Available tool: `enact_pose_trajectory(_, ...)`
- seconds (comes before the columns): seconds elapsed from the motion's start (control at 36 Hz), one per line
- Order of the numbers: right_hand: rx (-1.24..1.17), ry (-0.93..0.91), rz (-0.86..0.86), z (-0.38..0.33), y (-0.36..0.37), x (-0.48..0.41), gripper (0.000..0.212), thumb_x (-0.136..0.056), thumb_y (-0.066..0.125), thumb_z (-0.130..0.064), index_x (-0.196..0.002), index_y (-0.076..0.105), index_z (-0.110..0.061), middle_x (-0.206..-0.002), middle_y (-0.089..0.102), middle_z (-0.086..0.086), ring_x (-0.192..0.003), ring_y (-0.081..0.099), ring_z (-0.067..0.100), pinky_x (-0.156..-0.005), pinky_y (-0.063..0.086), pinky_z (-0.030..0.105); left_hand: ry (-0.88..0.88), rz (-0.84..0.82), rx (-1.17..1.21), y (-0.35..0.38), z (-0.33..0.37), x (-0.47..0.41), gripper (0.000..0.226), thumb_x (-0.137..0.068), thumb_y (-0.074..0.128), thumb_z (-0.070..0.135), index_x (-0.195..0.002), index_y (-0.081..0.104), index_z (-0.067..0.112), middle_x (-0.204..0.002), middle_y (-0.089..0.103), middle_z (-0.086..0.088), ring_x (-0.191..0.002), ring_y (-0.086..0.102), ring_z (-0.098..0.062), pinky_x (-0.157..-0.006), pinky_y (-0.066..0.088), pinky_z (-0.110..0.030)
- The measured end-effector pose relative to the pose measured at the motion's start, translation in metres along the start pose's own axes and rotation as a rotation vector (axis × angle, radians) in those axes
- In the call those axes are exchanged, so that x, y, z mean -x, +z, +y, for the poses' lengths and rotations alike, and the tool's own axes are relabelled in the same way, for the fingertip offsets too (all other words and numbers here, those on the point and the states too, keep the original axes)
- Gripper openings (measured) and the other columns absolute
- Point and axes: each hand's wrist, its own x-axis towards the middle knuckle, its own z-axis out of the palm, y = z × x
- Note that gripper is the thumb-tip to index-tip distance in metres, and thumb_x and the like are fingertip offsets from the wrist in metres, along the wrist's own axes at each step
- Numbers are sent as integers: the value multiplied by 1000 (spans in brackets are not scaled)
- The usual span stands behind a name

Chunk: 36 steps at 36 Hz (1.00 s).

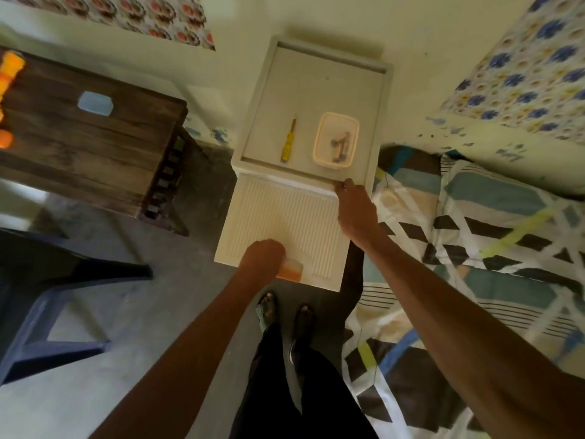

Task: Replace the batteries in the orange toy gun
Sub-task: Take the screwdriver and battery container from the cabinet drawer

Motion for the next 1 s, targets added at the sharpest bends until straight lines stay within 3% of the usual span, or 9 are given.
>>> enact_pose_trajectory(0.08, -25, 25, 27, -3, 4, 4, 38, -93, 51, -6, -131, 49, -7, -126, 52, 11, -116, 50, 29, -94, 51, 42, -24, 8, -13, 4, 5, 11, 21, -96, 45, 12, -106, 64, 11, -110, 62, -7, -102, 61, -26, -88, 43, -34)
enact_pose_trajectory(0.17, -26, 49, 80, -3, 16, 6, 49, -89, 58, -4, -136, 46, -7, -130, 51, 11, -121, 47, 30, -97, 50, 44, -55, -12, 26, 6, 3, 5, 23, -96, 46, 10, -109, 65, 9, -113, 63, -7, -106, 61, -27, -91, 46, -37)
enact_pose_trajectory(0.28, 62, 36, 151, 1, 39, 14, 80, -81, 73, -34, -145, 33, -9, -144, 41, 13, -136, 37, 32, -113, 36, 47, -54, -76, 22, 19, -7, -21, 26, -94, 49, 8, -114, 64, 8, -121, 61, -9, -114, 58, -27, -100, 44, -39)
enact_pose_trajectory(0.36, 125, 27, 231, 7, 58, 15, 96, -76, 75, -45, -150, 25, -9, -150, 33, 15, -142, 28, 33, -118, 24, 48, -37, -100, 63, 36, -17, -55, 24, -94, 53, 9, -115, 65, 6, -116, 66, -10, -108, 63, -25, -98, 49, -38)
enact_pose_trajectory(0.53, 254, 43, 467, 23, 99, 2, 80, -83, 71, -31, -149, 31, -10, -147, 39, 16, -139, 30, 32, -121, 15, 43, -54, 44, 103, 69, -36, -135, 45, -93, 49, 4, -138, 45, -1, -126, 59, -19, -111, 62, -35, -92, 52, -46)
enact_pose_trajectory(0.64, 278, 55, 586, 26, 114, -7, 72, -86, 66, -32, -147, 32, -11, -144, 42, 16, -136, 34, 32, -119, 17, 43, -32, 45, 145, 68, -43, -165, 39, -99, 45, 15, -137, 51, 8, -132, 56, -9, -117, 57, -26, -94, 47, -32)
enact_pose_trajectory(0.78, 323, 102, 624, 23, 122, -13, 70, -87, 65, -28, -146, 30, -12, -142, 42, 14, -135, 32, 30, -120, 14, 43, -2, 73, 83, 64, -44, -175, 52, -93, 47, 4, -144, 39, 9, -143, 47, -18, -126, 51, -36, -100, 45, -46)
enact_pose_trajectory(0.89, 393, 88, 663, 24, 125, -16, 68, -87, 65, -24, -144, 31, -11, -138, 37, 12, -131, 33, 28, -119, 16, 43, -5, 102, -6, 65, -47, -172, 61, -86, 51, -2, -144, 41, 12, -147, 45, -14, -135, 42, -31, -114, 28, -46)
enact_pose_trajectory(1.0, 422, 25, 797, 29, 127, -24, 44, -97, 47, -18, -139, 36, -14, -133, 38, 9, -124, 39, 27, -113, 32, 43, -19, 142, -75, 69, -46, -170, 67, -82, 53, -3, -145, 40, 15, -148, 46, -8, -139, 39, -22, -119, 12, -48)
